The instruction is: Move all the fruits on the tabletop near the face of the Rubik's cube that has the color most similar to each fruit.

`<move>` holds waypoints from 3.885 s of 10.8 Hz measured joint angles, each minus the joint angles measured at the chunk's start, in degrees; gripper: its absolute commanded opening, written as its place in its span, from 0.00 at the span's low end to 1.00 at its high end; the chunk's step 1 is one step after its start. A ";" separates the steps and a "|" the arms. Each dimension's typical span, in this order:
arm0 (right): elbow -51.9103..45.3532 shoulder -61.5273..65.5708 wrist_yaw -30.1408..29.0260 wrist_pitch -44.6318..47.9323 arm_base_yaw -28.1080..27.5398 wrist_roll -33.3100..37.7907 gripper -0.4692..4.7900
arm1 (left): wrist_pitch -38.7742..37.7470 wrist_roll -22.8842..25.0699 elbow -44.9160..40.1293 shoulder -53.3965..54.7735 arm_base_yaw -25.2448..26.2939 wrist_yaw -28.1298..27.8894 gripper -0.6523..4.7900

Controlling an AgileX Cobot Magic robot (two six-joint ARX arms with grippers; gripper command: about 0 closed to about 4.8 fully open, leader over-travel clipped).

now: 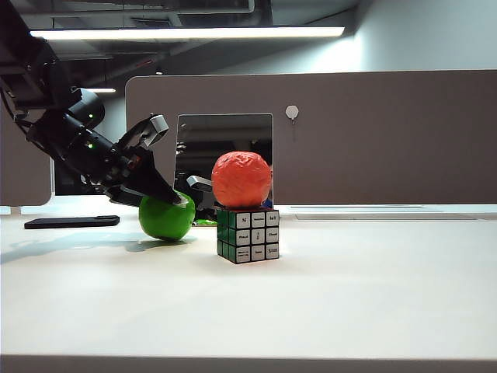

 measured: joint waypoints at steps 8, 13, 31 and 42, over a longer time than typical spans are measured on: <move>0.09 -0.85 0.13 -0.35 -0.02 0.00 0.09 | -0.11 0.83 -4.48 -2.58 -0.07 -1.03 0.73; 0.09 -0.85 0.13 -0.37 -0.02 -0.15 0.09 | -0.26 -0.26 -5.49 -2.99 -1.07 -0.09 0.62; 0.02 -0.85 -21.79 -3.54 0.00 1.97 0.09 | -8.76 3.72 -10.45 -4.59 -0.26 9.20 0.39; 0.04 -0.85 -21.51 -2.05 0.00 1.92 0.09 | -21.24 8.81 -11.32 -5.99 -0.72 11.54 0.21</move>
